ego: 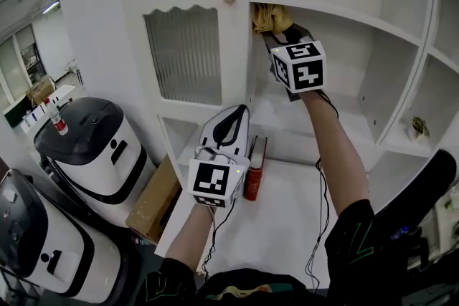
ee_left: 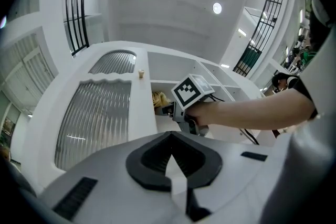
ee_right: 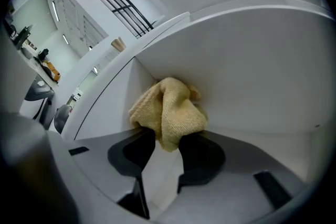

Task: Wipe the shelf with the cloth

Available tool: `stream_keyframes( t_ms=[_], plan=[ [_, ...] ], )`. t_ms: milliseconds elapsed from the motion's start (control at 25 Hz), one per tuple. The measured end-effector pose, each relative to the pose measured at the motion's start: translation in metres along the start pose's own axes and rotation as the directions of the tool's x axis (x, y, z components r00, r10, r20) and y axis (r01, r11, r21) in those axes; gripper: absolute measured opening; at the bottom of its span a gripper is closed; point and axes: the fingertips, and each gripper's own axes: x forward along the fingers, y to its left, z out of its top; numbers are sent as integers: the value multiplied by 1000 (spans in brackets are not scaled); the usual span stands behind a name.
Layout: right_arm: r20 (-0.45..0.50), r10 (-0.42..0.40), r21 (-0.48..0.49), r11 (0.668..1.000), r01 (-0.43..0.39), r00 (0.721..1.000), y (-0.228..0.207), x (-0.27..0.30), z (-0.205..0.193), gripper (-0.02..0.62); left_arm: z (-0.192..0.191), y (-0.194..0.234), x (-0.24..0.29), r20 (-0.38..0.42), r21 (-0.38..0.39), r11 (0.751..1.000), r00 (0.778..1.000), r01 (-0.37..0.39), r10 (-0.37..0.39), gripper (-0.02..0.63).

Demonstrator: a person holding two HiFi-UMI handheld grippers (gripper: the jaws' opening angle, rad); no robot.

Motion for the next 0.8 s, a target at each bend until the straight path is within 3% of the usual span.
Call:
stream_keyframes(
  t_ms=[280, 800],
  plan=[
    [-18, -20, -228, 973, 16, 1000, 18, -2, 26, 137, 13, 8, 3, 25, 23, 1000, 1000, 3, -3, -2],
    [121, 58, -330, 944, -15, 991, 44, -38, 49, 137, -5, 2, 8, 2, -15, 1000, 1000, 26, -26, -2]
  ],
)
